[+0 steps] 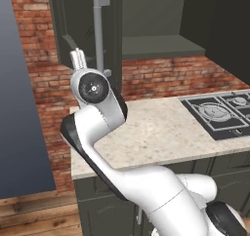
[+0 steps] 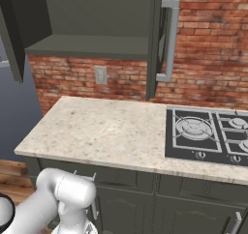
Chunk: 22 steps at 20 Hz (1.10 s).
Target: Close all open cabinet doors.
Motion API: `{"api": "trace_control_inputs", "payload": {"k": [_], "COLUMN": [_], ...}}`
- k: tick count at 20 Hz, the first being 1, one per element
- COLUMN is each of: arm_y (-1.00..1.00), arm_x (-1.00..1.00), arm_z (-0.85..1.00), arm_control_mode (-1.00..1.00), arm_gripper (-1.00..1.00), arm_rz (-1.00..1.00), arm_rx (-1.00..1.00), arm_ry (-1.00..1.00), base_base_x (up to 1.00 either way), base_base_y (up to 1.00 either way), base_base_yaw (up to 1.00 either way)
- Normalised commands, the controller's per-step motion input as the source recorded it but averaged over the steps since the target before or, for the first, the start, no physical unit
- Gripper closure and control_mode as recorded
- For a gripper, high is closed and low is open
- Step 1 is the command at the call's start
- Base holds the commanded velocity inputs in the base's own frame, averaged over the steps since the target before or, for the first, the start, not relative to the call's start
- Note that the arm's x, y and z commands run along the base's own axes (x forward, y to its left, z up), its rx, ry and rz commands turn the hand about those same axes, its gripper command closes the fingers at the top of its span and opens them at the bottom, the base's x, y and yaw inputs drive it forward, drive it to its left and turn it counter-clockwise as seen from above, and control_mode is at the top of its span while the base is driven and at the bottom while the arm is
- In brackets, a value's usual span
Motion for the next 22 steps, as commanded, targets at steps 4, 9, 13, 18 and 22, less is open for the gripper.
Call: {"api": "trace_control_inputs", "payload": {"k": [4, 9, 13, 18, 22], "arm_y": [0.0, 0.0, -0.01, -0.12, -0.27], "arm_x": [0.34, 0.19, 0.16, 0.13, 0.02], "arm_z": [0.01, 0.01, 0.07, 0.04, 0.0], "arm_control_mode": [-1.0, -1.0, -1.0, -1.0, -1.0], "arm_gripper": [-1.0, -1.0, -1.0, -1.0, -1.0], "arm_rz": [-0.28, -0.21, -0.13, -0.1, -0.13], "arm_rx": [0.09, 0.07, 0.0, 0.0, 0.0], "arm_ry": [0.0, -0.03, -0.02, 0.0, 0.0], "base_base_x": [0.0, 0.0, 0.0, 0.0, 0.0], "base_base_y": [0.0, 0.0, 0.0, 0.0, 0.0], "base_base_yaw": [0.0, 0.0, 0.0, 0.0, 0.0]}}
